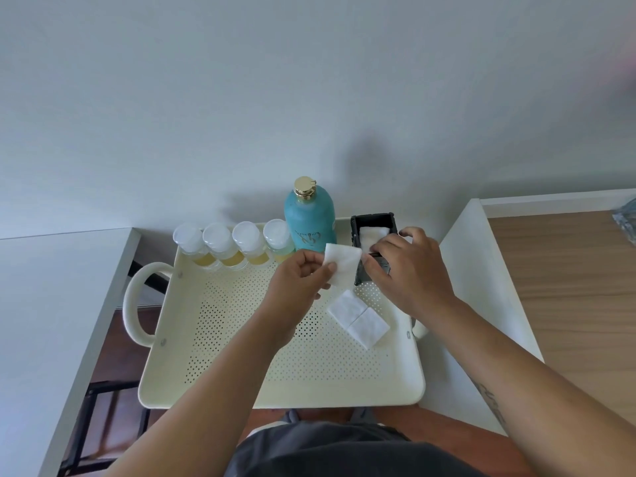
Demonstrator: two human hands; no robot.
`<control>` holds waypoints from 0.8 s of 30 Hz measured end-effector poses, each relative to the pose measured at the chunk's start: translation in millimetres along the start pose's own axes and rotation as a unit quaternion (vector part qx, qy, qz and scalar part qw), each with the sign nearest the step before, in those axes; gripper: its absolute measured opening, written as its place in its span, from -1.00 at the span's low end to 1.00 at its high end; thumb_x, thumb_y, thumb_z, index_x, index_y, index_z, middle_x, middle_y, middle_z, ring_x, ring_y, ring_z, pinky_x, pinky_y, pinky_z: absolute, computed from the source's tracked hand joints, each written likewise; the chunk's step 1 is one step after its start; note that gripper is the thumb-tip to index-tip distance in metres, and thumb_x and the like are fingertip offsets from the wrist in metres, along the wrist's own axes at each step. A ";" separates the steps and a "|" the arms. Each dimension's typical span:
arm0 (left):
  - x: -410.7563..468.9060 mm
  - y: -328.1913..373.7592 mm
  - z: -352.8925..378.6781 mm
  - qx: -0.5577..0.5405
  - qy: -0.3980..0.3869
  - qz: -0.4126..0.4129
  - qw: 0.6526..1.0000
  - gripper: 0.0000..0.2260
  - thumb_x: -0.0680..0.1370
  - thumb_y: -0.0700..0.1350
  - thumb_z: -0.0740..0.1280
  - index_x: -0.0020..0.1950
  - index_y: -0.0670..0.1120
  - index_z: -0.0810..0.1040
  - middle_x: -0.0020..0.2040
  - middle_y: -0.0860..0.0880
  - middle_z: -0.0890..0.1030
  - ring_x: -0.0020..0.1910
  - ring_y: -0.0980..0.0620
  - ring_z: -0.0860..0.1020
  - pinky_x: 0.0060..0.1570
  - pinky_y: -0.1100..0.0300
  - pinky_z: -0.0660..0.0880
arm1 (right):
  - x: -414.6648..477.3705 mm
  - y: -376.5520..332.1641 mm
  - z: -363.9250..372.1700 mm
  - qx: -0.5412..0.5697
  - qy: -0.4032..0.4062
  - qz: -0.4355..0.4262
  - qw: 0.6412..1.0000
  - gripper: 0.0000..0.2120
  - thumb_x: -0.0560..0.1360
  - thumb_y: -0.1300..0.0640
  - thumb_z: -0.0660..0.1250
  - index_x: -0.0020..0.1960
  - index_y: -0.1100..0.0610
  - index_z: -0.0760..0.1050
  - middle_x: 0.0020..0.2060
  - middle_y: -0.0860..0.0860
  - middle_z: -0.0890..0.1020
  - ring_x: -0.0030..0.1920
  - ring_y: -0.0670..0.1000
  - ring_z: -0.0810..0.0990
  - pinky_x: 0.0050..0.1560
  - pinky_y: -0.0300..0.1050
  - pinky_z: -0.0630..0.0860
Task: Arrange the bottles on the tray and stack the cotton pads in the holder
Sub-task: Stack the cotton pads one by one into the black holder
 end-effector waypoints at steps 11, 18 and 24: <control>1.6 11.6 10.3 -0.104 -0.013 -0.010 0.994 -0.90 0.52 -0.07 0.42 -0.02 -0.04 0.55 -0.13 0.01 0.67 -0.18 0.07 0.56 -0.11 0.12 0.43 | -11.3 -16.3 -29.5 0.240 0.084 0.075 0.964 -0.77 0.47 -0.12 0.35 0.05 -0.02 0.58 -0.12 -0.18 0.63 0.09 -0.03 0.41 0.12 0.00 0.31; 2.7 15.1 17.1 -0.110 -0.029 -0.006 0.993 -0.84 0.52 -0.07 0.42 0.04 -0.07 0.54 -0.11 -0.01 0.66 -0.15 0.04 0.56 -0.10 0.10 0.43 | -7.5 -22.6 -32.5 0.308 0.035 0.106 0.945 -0.91 0.51 -0.02 0.35 -0.09 -0.01 0.55 -0.23 -0.26 0.50 0.04 0.06 0.54 0.15 0.21 0.45; 5.1 -2.2 10.4 -0.048 0.005 -0.028 0.998 -0.84 0.48 -0.04 0.46 0.01 -0.05 0.58 -0.15 0.05 0.67 -0.19 0.10 0.60 -0.16 0.15 0.49 | 5.9 -10.3 -40.2 0.305 0.040 0.130 0.943 -0.90 0.52 0.02 0.33 -0.09 0.04 0.53 -0.18 -0.02 0.63 -0.02 0.09 0.56 0.16 0.22 0.43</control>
Point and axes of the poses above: each hand's wrist, its own x-axis towards the middle knuckle, its own z-axis out of the palm, y = z × x, the point moved 5 cm from there along x, towards the middle knuckle
